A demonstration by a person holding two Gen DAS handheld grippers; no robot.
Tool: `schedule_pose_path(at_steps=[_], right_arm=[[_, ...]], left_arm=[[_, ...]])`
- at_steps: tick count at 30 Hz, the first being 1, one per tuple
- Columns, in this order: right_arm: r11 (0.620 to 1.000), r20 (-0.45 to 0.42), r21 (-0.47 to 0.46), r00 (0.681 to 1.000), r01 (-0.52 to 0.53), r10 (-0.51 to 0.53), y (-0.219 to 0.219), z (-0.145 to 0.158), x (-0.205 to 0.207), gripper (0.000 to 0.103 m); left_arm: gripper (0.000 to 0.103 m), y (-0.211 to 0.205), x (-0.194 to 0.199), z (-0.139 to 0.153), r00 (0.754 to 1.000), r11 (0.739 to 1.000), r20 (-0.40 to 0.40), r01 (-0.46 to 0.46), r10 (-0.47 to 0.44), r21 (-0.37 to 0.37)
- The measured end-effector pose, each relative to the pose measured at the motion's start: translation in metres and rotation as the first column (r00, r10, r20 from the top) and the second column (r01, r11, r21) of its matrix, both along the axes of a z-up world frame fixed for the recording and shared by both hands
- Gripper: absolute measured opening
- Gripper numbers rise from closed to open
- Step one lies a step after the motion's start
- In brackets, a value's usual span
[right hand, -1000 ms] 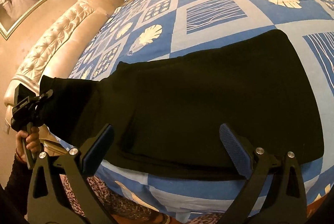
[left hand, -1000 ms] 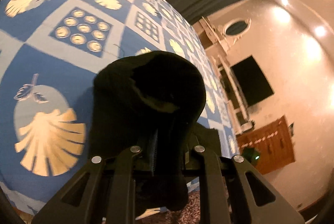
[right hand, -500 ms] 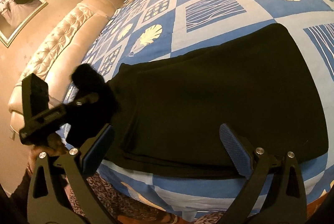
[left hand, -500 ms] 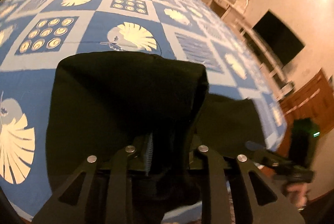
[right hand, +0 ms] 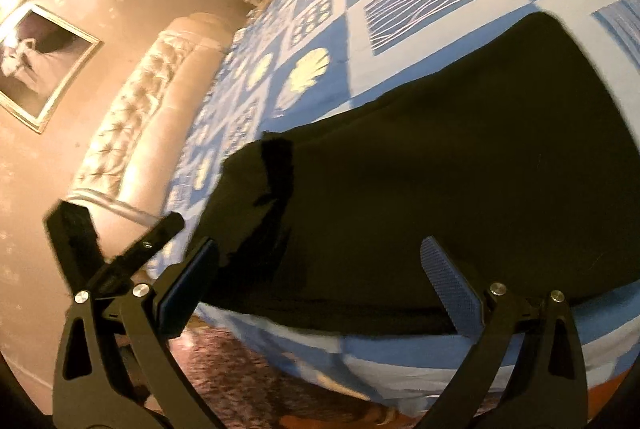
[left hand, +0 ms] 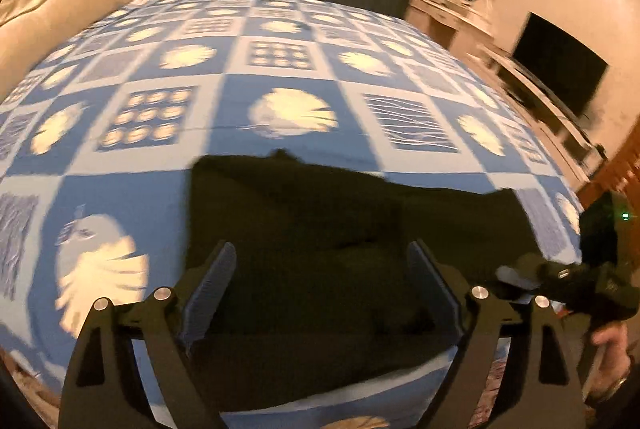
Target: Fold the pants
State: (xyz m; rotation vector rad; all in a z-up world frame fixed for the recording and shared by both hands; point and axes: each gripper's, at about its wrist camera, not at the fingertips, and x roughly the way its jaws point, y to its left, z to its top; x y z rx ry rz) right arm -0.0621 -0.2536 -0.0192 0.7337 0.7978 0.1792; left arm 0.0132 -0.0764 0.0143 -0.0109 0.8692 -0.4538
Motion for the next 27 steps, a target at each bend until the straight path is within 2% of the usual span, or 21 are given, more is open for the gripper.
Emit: schedule_pose_path(at_steps=[4, 7, 8, 10, 14, 18, 22, 27], right_arm=[[0.995, -0.001, 0.094, 0.999, -0.034, 0.034, 0.009, -0.002, 0.013, 0.101], [0.976, -0.01, 0.214, 0.999, -0.038, 0.041, 0.017, -0.006, 0.03, 0.101], [0.968, -0.013, 0.248, 0.999, -0.039, 0.044, 0.021, -0.007, 0.036, 0.101], [0.96, -0.035, 0.274, 0.997, -0.051, 0.063, 0.033, -0.01, 0.047, 0.101], [0.972, -0.128, 0.224, 0.987, -0.066, 0.096, 0.058, -0.017, 0.062, 0.101], [0.982, -0.154, 0.166, 0.981, -0.088, 0.114, 0.073, -0.017, 0.069, 0.101], [0.97, -0.163, 0.228, 0.979, -0.086, 0.126, 0.078, -0.022, 0.077, 0.101], [0.975, -0.231, 0.197, 0.962, -0.102, 0.147, 0.093, -0.029, 0.091, 0.098]], left_arm=[[0.086, 0.054, 0.012, -0.019, 0.988, 0.989, -0.041, -0.15, 0.151, 0.005], [0.086, 0.089, 0.019, -0.034, 0.964, 0.965, -0.089, -0.256, 0.25, -0.062], [0.086, 0.103, 0.023, -0.04, 0.948, 0.948, -0.115, -0.308, 0.298, -0.083], [0.086, 0.112, 0.03, -0.048, 0.93, 0.934, -0.156, -0.348, 0.333, -0.076], [0.086, 0.124, 0.034, -0.055, 0.912, 0.916, -0.209, -0.383, 0.354, -0.117], [0.086, 0.119, 0.036, -0.058, 0.914, 0.922, -0.227, -0.369, 0.336, -0.122], [0.086, 0.116, 0.037, -0.063, 0.917, 0.928, -0.242, -0.353, 0.317, -0.123], [0.086, 0.119, 0.037, -0.066, 0.909, 0.922, -0.261, -0.365, 0.324, -0.129]])
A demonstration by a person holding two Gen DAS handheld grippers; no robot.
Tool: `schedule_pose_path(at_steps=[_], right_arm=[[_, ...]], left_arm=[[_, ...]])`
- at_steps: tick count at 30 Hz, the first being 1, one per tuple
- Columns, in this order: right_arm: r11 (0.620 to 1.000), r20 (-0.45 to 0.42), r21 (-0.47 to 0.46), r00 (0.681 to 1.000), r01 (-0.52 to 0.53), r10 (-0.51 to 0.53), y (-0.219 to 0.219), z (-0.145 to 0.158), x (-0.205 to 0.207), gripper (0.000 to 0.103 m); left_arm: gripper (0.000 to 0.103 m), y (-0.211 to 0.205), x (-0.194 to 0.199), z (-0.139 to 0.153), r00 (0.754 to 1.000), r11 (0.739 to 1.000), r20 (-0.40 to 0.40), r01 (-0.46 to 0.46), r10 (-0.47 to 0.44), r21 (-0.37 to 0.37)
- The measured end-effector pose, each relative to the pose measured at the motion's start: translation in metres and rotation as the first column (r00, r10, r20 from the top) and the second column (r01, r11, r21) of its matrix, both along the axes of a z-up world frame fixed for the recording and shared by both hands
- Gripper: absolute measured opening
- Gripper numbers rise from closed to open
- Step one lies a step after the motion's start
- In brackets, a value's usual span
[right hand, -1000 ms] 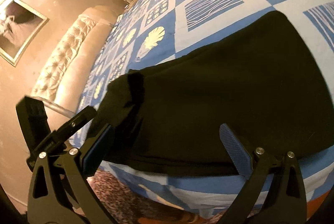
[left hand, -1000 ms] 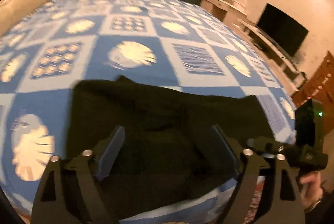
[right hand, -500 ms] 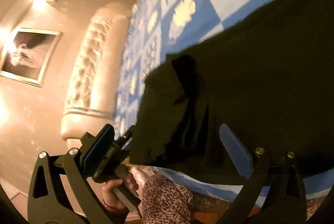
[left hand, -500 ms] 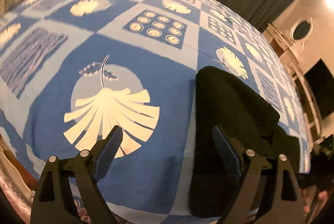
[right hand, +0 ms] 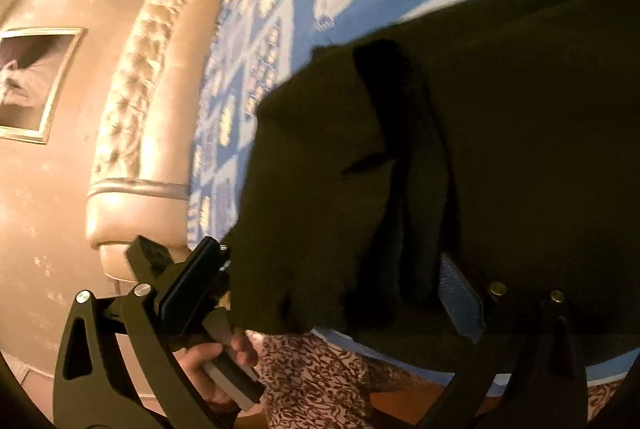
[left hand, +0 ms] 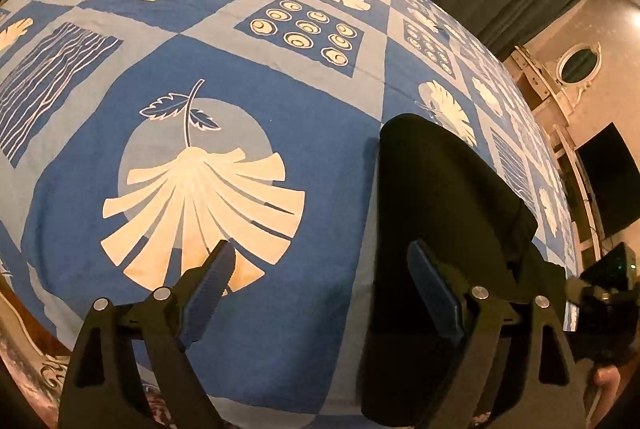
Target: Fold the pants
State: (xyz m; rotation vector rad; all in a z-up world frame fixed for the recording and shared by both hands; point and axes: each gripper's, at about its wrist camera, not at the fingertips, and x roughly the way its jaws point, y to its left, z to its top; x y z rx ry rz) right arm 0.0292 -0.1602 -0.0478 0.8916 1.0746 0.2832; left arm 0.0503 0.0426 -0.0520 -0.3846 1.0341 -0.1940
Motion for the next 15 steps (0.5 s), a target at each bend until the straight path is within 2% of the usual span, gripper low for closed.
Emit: schedule_pose_path(at_steps=[1, 2, 3, 5, 7, 11, 15], right_arm=[[1.0, -0.01, 0.004, 1.0, -0.005, 0.005, 0.002, -0.001, 0.004, 0.082], [1.0, -0.028, 0.006, 1.0, -0.01, 0.01, 0.004, -0.004, 0.007, 0.061], [1.0, -0.047, -0.007, 0.999, -0.011, 0.01, 0.003, -0.007, 0.008, 0.056], [0.997, -0.073, -0.066, 0.997, -0.038, 0.033, 0.008, -0.01, 0.012, 0.032], [0.995, -0.074, -0.079, 0.996, -0.064, 0.058, 0.01, -0.012, 0.013, 0.02], [0.996, -0.019, -0.056, 0.997, -0.074, 0.073, 0.008, 0.002, 0.007, 0.015], [0.995, 0.067, -0.076, 0.995, -0.067, 0.072, -0.003, 0.031, -0.005, 0.014]], left_arm=[[0.086, 0.001, 0.0, -0.001, 1.0, 1.0, -0.002, -0.004, 0.004, -0.002], [0.086, 0.002, 0.0, -0.001, 1.0, 1.0, -0.004, -0.008, 0.008, -0.004], [0.086, 0.003, 0.0, -0.002, 1.0, 1.0, -0.008, -0.01, 0.01, -0.007], [0.086, 0.003, 0.001, -0.004, 1.0, 1.0, -0.014, -0.011, 0.011, -0.012], [0.086, 0.003, 0.001, -0.004, 1.0, 1.0, -0.017, -0.007, 0.007, -0.016], [0.086, 0.003, 0.0, -0.001, 1.0, 1.0, -0.002, -0.009, 0.009, -0.016], [0.086, 0.002, -0.001, 0.002, 1.0, 1.0, 0.006, -0.007, 0.007, -0.029]])
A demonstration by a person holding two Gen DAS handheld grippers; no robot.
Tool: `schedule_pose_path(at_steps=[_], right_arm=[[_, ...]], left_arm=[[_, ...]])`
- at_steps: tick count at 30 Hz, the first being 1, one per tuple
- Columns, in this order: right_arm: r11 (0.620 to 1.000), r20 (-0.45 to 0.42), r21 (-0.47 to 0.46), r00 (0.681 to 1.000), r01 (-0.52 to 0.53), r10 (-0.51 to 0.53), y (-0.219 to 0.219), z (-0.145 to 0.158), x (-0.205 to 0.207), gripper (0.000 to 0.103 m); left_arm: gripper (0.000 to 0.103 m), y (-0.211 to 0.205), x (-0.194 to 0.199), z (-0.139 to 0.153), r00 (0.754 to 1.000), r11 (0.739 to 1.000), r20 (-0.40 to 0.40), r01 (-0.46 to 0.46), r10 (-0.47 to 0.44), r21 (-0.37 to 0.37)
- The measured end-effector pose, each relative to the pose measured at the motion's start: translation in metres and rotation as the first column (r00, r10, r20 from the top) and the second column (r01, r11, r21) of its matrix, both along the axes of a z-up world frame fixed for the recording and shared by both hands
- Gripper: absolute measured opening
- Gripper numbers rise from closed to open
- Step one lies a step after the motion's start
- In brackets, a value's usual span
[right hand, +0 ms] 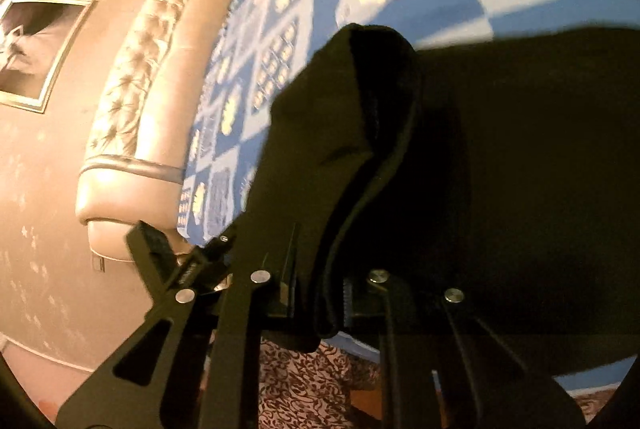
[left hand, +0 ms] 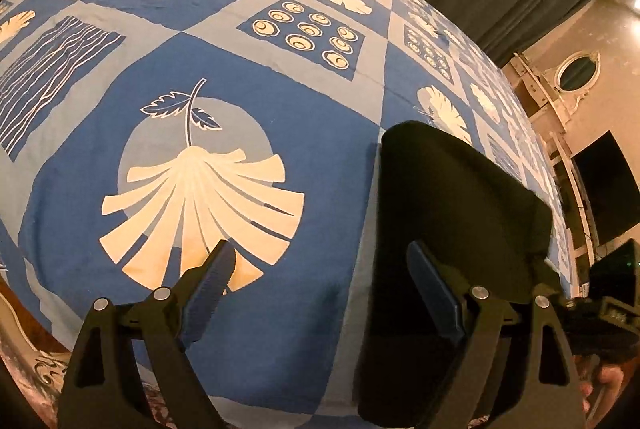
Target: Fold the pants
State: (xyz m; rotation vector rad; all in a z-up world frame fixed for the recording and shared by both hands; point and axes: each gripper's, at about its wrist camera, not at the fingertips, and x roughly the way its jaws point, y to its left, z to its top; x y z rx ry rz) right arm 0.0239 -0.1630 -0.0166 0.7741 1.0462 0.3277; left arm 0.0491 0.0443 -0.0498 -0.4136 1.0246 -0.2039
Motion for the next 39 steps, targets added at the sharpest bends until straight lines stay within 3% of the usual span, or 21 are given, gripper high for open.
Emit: schedule_pose_path(at_steps=[5, 10, 24, 39], right_arm=[[0.999, 0.068, -0.02, 0.997, 0.049, -0.047, -0.037, 0.031, -0.023, 0.014], [0.992, 0.085, -0.043, 0.99, 0.117, -0.114, -0.079, 0.04, -0.048, 0.013], [0.942, 0.058, -0.077, 0.945, 0.325, -0.322, -0.197, 0.018, -0.109, 0.013], [0.935, 0.023, 0.012, 0.935, 0.354, -0.354, -0.23, -0.017, -0.122, 0.014]], left_arm=[[0.086, -0.01, -0.004, 0.002, 0.999, 0.999, -0.005, 0.032, -0.032, -0.034], [0.086, -0.026, -0.01, 0.003, 0.997, 0.995, -0.012, 0.08, -0.081, -0.062], [0.086, -0.093, -0.027, -0.008, 0.97, 0.967, -0.045, 0.233, -0.239, -0.102], [0.086, -0.119, -0.027, -0.01, 0.959, 0.958, -0.039, 0.278, -0.281, -0.072]])
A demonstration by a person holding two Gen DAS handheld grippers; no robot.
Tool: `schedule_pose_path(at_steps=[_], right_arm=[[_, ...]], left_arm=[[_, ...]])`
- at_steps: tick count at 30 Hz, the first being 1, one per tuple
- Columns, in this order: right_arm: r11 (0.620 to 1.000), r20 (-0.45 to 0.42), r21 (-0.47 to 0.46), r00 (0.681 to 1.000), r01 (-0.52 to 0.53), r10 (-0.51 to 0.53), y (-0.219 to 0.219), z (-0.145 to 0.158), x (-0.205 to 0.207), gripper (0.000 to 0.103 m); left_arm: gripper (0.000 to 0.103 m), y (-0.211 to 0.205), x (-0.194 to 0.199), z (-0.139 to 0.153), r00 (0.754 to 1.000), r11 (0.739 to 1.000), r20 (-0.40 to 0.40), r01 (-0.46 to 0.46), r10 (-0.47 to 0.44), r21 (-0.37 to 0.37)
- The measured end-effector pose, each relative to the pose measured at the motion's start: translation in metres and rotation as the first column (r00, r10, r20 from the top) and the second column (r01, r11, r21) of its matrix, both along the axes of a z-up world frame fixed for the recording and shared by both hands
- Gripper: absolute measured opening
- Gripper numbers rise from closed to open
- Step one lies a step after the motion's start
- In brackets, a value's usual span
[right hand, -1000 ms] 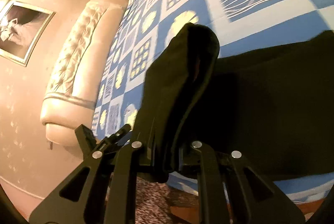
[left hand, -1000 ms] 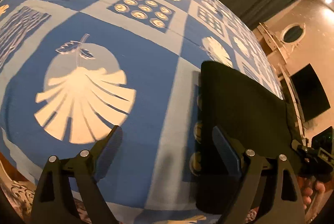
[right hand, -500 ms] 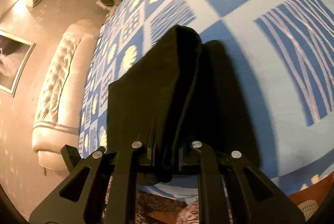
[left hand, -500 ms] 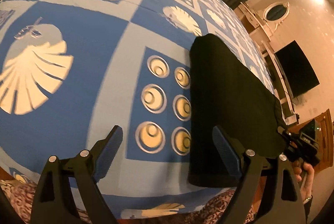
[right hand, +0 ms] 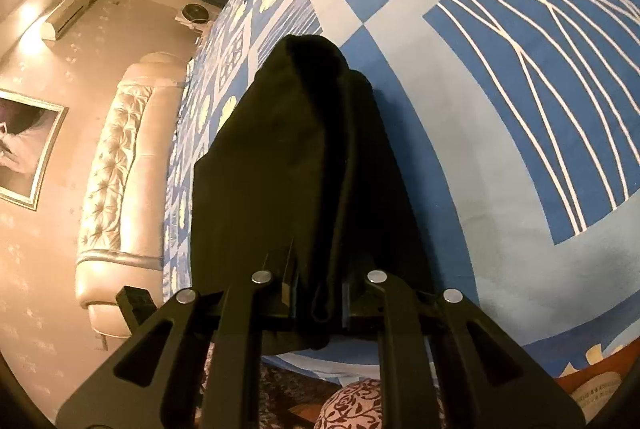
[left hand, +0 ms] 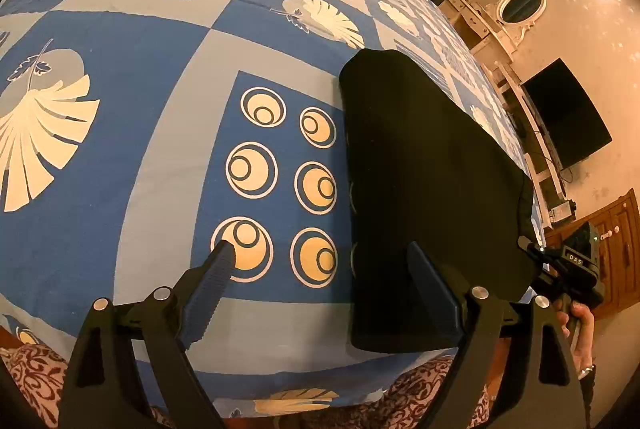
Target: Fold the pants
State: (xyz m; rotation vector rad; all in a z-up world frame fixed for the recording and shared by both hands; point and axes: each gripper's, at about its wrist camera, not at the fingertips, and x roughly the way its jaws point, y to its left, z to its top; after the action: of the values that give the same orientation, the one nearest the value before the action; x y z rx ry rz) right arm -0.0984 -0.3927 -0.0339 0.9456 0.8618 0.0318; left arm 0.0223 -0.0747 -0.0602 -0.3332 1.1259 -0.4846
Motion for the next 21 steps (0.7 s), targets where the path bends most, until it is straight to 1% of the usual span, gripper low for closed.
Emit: schedule_pose_path(at_steps=[11, 18, 21], right_arm=[[0.998, 0.016, 0.059, 1.0, 0.009, -0.01, -0.016, -0.01, -0.007, 0.014], [0.997, 0.025, 0.071, 0.999, 0.022, -0.023, -0.022, -0.01, -0.011, 0.016], [0.997, 0.034, 0.071, 0.999, 0.033, -0.036, -0.028, -0.009, -0.018, 0.022]], left_arm=[[0.086, 0.001, -0.002, -0.001, 1.0, 1.0, 0.001, -0.002, 0.002, 0.002], [0.086, 0.004, -0.004, -0.001, 1.0, 1.0, 0.009, -0.001, 0.0, 0.021], [0.086, 0.007, -0.003, -0.002, 1.0, 1.0, 0.005, -0.007, 0.007, 0.027]])
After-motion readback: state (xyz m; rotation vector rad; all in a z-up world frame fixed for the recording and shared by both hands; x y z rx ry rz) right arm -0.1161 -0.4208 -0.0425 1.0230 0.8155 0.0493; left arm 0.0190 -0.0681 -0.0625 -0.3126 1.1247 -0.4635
